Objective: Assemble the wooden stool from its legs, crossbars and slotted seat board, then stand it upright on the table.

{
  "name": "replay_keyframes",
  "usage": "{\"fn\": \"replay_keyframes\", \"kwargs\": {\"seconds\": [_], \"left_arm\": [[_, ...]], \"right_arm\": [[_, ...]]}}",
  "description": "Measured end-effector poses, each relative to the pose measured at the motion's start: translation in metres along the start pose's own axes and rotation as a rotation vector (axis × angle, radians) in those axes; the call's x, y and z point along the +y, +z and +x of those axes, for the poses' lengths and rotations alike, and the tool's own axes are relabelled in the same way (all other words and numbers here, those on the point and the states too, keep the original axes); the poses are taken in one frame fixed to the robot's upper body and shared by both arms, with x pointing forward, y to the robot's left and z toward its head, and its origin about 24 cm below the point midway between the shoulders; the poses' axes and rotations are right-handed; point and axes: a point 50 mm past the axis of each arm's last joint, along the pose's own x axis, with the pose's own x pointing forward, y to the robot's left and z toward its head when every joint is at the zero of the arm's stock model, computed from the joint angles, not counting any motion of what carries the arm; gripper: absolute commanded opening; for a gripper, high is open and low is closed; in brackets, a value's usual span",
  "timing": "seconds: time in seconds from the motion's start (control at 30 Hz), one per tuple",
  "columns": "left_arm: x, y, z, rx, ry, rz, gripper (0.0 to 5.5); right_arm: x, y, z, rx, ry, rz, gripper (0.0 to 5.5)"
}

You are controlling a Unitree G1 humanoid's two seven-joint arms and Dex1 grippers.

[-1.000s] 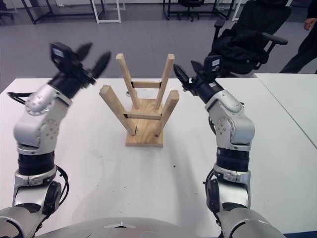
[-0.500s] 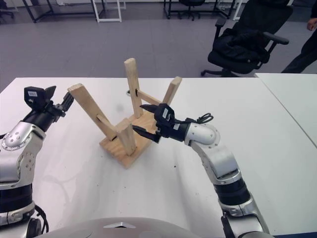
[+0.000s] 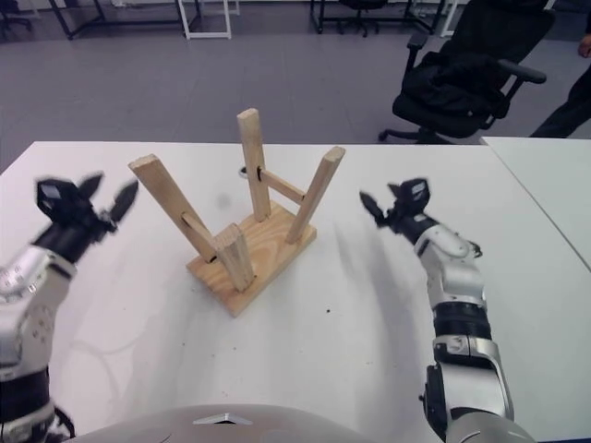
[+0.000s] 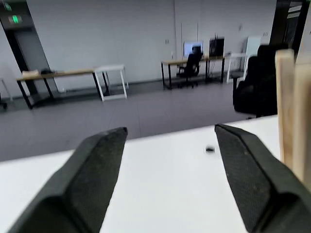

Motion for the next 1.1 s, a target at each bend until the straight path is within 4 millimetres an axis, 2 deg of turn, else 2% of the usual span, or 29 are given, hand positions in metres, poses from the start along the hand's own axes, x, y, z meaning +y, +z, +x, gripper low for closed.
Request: {"fn": "replay_keyframes", "kwargs": {"seconds": [0.07,0.1,0.13,0.17,0.23,0.3,0.33,0.47,0.63,0.7,0.73,0.77,0.83,0.9,0.97,1.03,1.1], "left_arm": [[0.001,0.05,0.03,-0.185,-0.057,0.021,3.32],[-0.001,0.064,0.04,-0.237,-0.095,-0.002,3.32],[-0.004,0.066,0.049,-0.242,-0.132,-0.019,3.32],[-0.008,0.062,0.057,-0.224,-0.169,-0.032,3.32],[-0.016,0.036,0.073,-0.124,-0.237,-0.012,3.32],[-0.021,0.003,0.078,-0.014,-0.278,0.017,3.32],[-0.021,-0.003,0.077,-0.023,-0.274,0.066,3.32],[-0.028,-0.01,0.08,-0.083,-0.278,0.201,3.32],[-0.034,0.0,0.094,-0.103,-0.297,0.222,3.32],[-0.026,0.019,0.092,-0.146,-0.27,0.186,3.32],[-0.018,0.04,0.09,-0.203,-0.247,0.189,3.32],[-0.012,0.055,0.087,-0.245,-0.233,0.19,3.32],[-0.003,0.069,0.077,-0.275,-0.204,0.181,3.32],[0.001,0.068,0.067,-0.269,-0.178,0.183,3.32],[0.007,0.042,0.048,-0.182,-0.131,0.177,3.32],[0.026,-0.001,0.015,-0.061,0.056,0.122,3.32],[0.037,-0.034,-0.021,0.046,0.181,0.148,3.32]], "right_arm": [[0.008,0.075,0.013,-0.294,0.024,0.093,3.77],[0.02,0.108,0.017,-0.403,0.08,0.111,3.77],[0.033,0.123,0.02,-0.436,0.131,0.129,3.77],[0.047,0.13,0.024,-0.436,0.183,0.142,3.77],[0.075,0.117,0.039,-0.28,0.262,0.125,3.77],[0.1,0.078,0.055,-0.011,0.283,0.122,3.77],[0.102,0.066,0.056,0.063,0.278,0.136,3.77],[0.095,0.055,0.053,0.119,0.239,0.168,3.77],[0.078,0.058,0.04,0.068,0.245,0.318,3.77],[0.046,0.072,0.03,-0.048,0.155,0.36,3.77],[0.027,0.077,0.026,-0.077,0.076,0.295,3.77],[0.017,0.073,0.027,-0.052,0.02,0.202,3.77],[0.014,0.034,0.037,0.096,0.008,0.075,3.77],[0.029,-0.006,0.041,0.232,0.083,-0.085,3.77],[0.052,-0.031,0.037,0.281,0.221,-0.119,3.77],[0.069,-0.021,0.029,0.213,0.375,-0.167,3.77],[0.076,-0.008,0.005,0.189,0.474,-0.249,3.77]]}}
